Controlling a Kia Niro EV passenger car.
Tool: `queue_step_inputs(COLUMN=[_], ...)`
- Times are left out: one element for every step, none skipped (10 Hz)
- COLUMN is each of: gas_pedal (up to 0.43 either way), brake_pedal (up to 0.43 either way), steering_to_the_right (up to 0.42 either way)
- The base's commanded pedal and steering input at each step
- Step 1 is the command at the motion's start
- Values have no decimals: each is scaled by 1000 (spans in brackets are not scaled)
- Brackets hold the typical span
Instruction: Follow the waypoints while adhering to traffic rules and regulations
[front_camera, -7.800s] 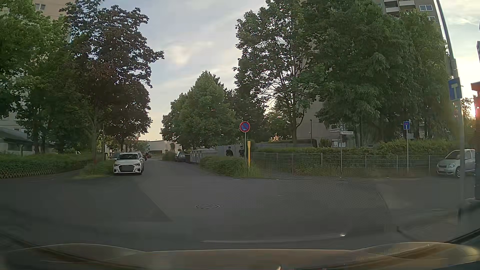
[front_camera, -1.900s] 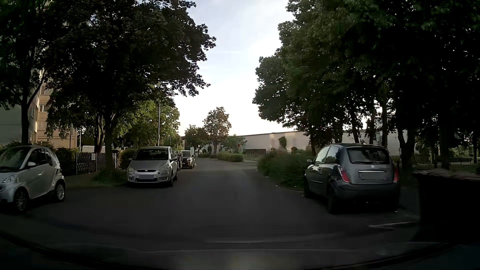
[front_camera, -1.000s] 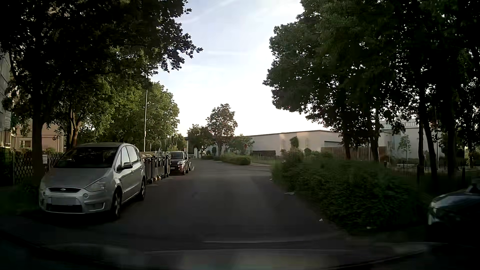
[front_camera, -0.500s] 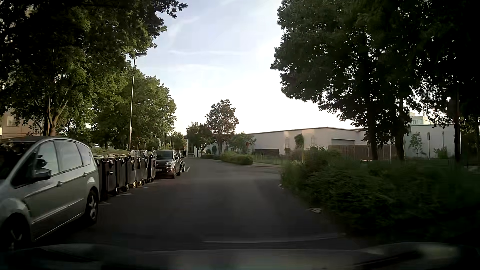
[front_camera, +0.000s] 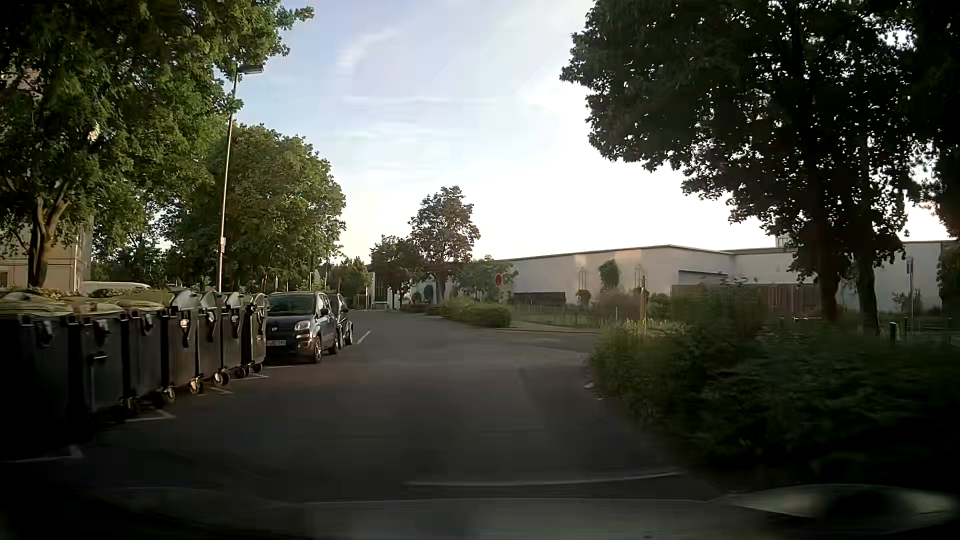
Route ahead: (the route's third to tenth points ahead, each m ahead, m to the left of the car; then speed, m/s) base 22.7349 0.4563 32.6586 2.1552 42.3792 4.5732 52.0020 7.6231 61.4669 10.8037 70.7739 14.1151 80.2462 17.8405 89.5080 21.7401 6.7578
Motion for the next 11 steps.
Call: queue_step_inputs(gas_pedal=[20, 20, 28, 39, 47, 59, 59, 59, 87, 87, 87], brake_pedal=[0, 0, 0, 0, 0, 0, 0, 0, 0, 0, 0], steering_to_the_right=[-7, -10, -11, -13, -18, -25, -30, -32, -32, -33, -33])
